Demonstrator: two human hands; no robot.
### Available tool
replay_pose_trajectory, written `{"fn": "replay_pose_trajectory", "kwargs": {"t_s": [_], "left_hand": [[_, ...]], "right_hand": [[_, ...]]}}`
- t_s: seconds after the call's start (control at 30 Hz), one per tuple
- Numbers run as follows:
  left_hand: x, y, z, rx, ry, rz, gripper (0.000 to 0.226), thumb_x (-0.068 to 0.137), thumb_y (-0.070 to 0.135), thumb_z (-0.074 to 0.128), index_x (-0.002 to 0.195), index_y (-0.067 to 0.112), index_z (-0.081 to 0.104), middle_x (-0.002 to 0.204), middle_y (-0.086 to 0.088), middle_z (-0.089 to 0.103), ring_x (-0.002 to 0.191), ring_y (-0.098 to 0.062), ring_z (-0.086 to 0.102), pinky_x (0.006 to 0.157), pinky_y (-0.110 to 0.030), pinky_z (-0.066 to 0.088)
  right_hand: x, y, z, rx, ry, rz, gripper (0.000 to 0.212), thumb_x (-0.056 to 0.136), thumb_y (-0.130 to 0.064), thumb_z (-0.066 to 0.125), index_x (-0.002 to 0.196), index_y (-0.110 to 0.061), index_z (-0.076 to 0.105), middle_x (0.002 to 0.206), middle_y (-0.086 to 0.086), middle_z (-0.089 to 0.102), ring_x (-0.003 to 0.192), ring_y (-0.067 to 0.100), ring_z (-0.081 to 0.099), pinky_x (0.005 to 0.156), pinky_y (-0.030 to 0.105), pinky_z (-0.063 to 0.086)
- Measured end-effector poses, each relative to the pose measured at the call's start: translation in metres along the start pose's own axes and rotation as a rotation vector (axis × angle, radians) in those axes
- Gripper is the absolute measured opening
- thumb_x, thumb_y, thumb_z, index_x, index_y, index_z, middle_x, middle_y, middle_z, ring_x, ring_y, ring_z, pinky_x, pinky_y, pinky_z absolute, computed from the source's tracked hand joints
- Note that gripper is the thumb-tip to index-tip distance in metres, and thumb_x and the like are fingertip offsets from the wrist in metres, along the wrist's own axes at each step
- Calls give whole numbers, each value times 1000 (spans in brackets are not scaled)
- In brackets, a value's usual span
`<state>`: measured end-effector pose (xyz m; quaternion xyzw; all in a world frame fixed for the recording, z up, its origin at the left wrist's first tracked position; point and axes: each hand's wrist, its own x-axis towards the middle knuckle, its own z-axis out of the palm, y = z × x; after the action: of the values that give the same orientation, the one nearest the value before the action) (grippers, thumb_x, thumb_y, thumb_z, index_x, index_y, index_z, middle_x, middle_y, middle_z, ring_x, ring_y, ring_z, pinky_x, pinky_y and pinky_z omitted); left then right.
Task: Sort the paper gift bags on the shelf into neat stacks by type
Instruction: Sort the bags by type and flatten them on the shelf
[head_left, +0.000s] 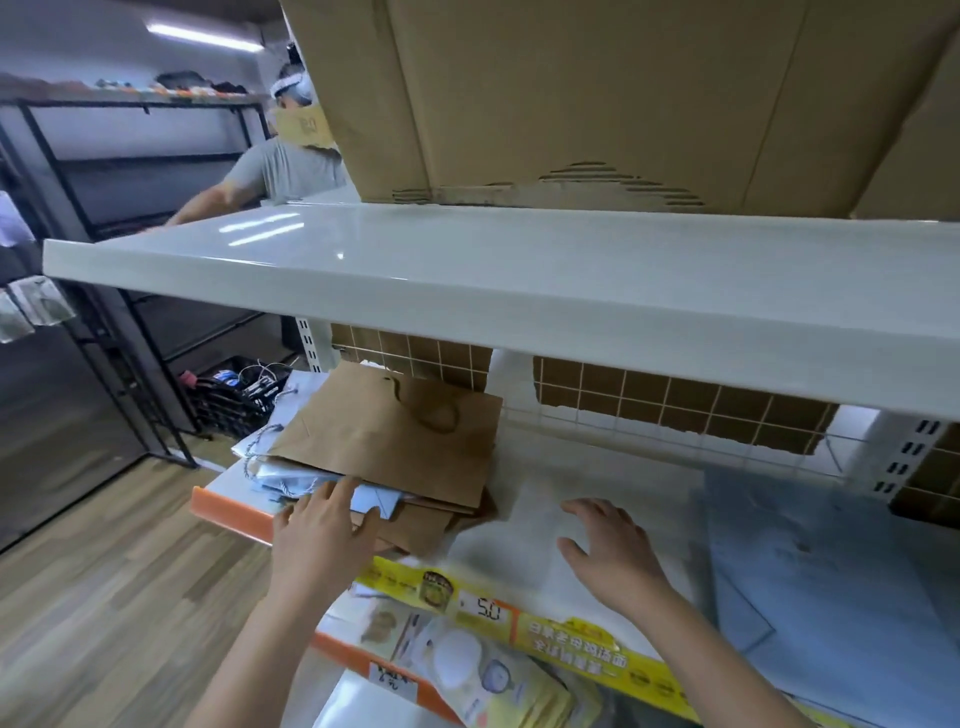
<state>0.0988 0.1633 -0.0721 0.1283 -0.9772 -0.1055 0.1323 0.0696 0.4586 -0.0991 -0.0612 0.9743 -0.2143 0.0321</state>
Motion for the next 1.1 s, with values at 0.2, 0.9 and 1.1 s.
{"fn": "replay_pose_trajectory", "kwargs": {"t_s": [0.2,0.9,1.1], "left_hand": [[49,-32,7,-14,27,-80,50,91,49,50,133,22,50,134,-2,54,125,-26,46,100,-42,33],[183,-87,40,-45,-204,-67,69,80,59,62,121,5,48,122,-13,58,115,-32,55,90,-38,41],[200,-102,19,-768,-162,-13,16,87,7,63,81,8,48,80,-14,60,87,-37,58,66,-34,33]], "right_hand": [[21,-20,16,-3,19,52,43,97,-36,45,139,-28,40,146,-6,38,134,18,36,107,33,30],[47,-124,72,17,197,398,38,95,-37,46,132,-26,46,135,-4,46,127,18,41,99,31,36],[49,-134,77,71,235,417,38,95,-34,48,132,-26,46,137,-5,45,130,18,40,100,31,35]]}}
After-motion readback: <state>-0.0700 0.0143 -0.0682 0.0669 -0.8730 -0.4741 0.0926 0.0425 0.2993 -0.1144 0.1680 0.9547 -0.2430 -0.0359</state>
